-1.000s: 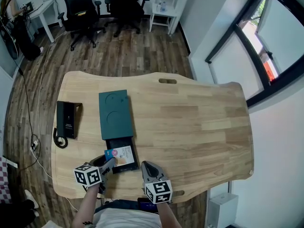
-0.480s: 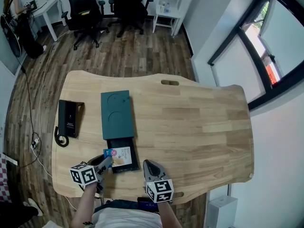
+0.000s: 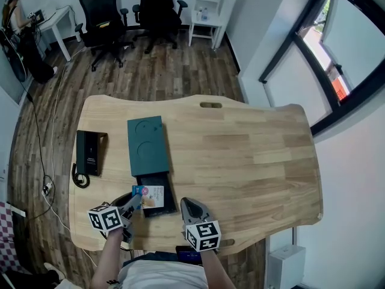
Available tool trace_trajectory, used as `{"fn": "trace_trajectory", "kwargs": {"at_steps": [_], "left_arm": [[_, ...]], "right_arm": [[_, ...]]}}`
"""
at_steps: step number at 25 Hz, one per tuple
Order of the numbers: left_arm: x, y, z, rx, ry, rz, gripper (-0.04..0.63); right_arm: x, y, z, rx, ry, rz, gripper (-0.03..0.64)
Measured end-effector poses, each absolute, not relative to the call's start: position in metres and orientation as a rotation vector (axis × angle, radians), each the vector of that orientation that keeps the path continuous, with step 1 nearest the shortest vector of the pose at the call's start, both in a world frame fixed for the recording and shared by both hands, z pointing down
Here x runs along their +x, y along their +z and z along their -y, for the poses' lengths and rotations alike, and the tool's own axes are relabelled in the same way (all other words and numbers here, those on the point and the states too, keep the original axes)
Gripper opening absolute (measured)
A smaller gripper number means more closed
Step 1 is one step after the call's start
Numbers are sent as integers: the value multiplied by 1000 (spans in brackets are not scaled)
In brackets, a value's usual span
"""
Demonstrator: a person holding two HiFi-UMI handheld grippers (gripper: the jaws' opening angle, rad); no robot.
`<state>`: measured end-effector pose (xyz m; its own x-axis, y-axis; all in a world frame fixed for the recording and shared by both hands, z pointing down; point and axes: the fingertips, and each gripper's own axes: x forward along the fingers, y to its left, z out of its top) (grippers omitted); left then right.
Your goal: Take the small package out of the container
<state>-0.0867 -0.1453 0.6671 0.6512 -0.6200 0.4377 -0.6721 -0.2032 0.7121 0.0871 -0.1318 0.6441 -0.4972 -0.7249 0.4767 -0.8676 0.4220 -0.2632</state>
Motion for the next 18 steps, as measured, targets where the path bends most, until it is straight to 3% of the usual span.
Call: {"fn": "trace_trajectory", "kwargs": {"at_steps": [18], "left_arm": [[-90,617,147,1826,-235,883,95]], "right_arm": [[80,602,129,1485,634,2421,3]]}}
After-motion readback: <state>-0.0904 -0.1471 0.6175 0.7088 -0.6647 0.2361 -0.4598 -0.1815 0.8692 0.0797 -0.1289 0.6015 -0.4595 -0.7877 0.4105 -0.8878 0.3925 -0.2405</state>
